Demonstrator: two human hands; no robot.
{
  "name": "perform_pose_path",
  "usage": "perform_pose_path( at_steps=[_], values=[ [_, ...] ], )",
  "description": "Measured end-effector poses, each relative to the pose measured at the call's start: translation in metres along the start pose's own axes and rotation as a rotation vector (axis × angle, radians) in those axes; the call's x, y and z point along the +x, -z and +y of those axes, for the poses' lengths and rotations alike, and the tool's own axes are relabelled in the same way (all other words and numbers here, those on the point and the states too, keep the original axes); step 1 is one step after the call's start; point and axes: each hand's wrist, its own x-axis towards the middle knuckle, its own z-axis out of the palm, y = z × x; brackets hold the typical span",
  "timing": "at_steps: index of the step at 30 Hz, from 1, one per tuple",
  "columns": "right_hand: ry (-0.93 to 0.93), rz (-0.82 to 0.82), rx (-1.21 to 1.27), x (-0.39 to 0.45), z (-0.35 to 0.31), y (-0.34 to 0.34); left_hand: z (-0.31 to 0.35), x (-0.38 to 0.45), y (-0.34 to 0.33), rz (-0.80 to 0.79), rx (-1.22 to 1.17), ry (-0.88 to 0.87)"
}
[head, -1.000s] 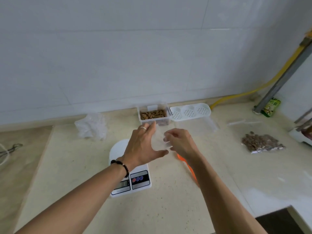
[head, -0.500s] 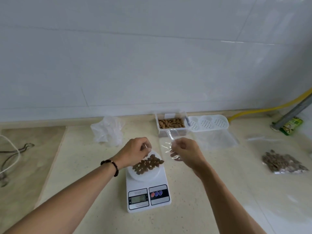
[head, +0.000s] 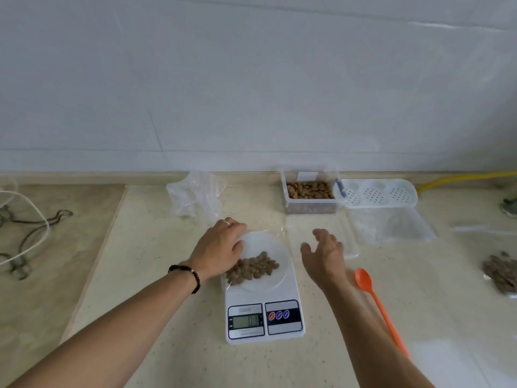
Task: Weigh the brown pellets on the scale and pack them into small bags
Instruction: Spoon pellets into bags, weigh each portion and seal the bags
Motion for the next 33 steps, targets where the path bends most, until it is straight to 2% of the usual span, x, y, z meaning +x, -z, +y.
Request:
perform_pose_path(
  at_steps=[4,9,21,33],
  values=[
    [0.283,0.038,-0.200,-0.024,-0.002,0.005,-0.007,-0.040,-0.003,0.078,0.162,-0.017],
    [0.487,-0.004,-0.390,-0.047,-0.005,0.012,-0.011,-0.087,-0.010,0.013,0.326,0.084],
    [0.623,-0.028,-0.473,-0.085,0.009,0.008,0.008,-0.155,-0.032,0.005,0.345,0.195],
    [0.628,-0.042,-0.432,-0.083,-0.007,0.014,0.007,-0.149,-0.031,0.012,0.324,0.208]
  ],
)
